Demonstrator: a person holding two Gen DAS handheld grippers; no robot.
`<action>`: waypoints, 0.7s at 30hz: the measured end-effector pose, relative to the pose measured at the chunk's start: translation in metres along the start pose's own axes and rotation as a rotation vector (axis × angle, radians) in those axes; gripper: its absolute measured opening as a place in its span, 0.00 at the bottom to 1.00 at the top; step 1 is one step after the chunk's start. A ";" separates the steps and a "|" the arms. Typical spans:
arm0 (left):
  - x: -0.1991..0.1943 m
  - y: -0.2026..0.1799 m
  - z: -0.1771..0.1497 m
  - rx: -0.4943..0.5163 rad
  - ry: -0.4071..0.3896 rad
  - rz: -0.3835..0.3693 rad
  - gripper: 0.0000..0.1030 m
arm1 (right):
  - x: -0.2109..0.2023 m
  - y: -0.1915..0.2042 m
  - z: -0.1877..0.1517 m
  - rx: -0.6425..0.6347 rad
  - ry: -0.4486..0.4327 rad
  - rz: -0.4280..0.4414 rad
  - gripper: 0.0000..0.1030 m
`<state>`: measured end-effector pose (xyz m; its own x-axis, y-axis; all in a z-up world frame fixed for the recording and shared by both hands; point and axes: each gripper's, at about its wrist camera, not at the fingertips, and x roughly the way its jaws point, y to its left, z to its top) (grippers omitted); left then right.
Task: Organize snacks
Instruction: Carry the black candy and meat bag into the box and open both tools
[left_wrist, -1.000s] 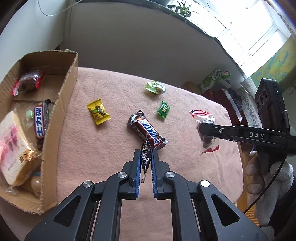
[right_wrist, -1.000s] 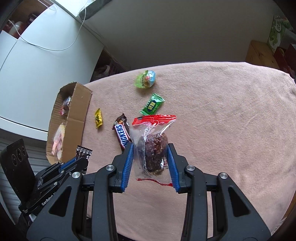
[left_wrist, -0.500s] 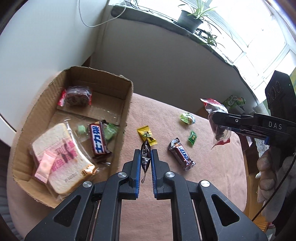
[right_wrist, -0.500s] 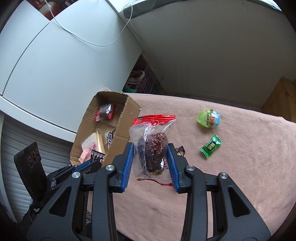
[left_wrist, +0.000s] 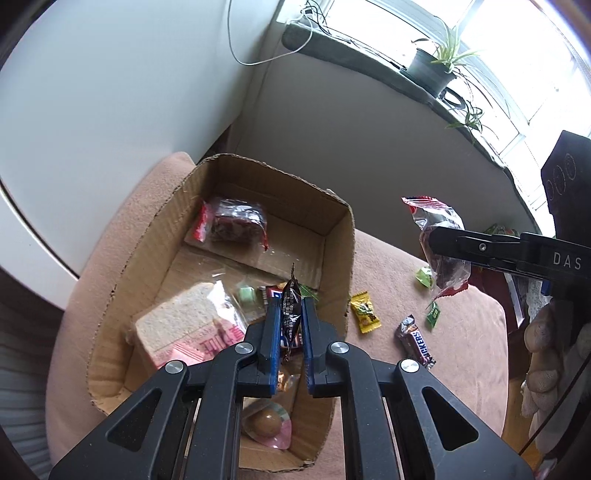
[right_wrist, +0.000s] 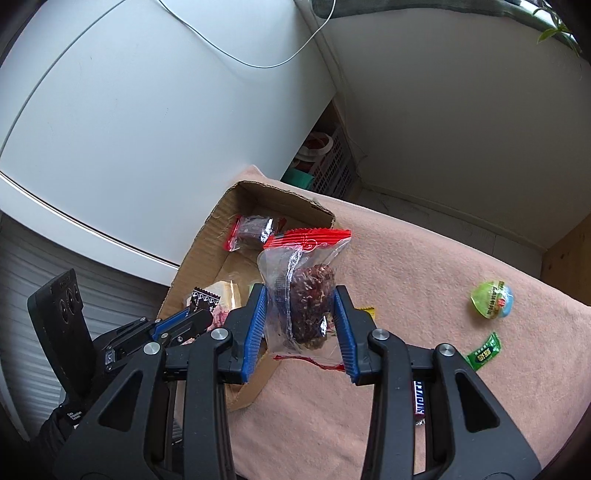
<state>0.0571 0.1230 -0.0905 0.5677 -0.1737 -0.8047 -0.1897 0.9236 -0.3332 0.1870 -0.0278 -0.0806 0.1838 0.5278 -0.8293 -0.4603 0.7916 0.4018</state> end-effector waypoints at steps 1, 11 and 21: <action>0.001 0.003 0.002 -0.005 -0.001 0.005 0.09 | 0.004 0.003 0.003 -0.004 0.007 0.002 0.37; 0.008 0.024 0.016 -0.038 0.001 0.031 0.09 | 0.033 0.021 0.018 -0.039 0.053 0.006 0.37; 0.014 0.030 0.022 -0.054 0.030 0.038 0.15 | 0.034 0.022 0.027 -0.036 0.040 0.025 0.69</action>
<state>0.0766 0.1554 -0.1008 0.5356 -0.1498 -0.8311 -0.2538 0.9101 -0.3277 0.2060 0.0160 -0.0895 0.1373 0.5343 -0.8341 -0.4953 0.7662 0.4093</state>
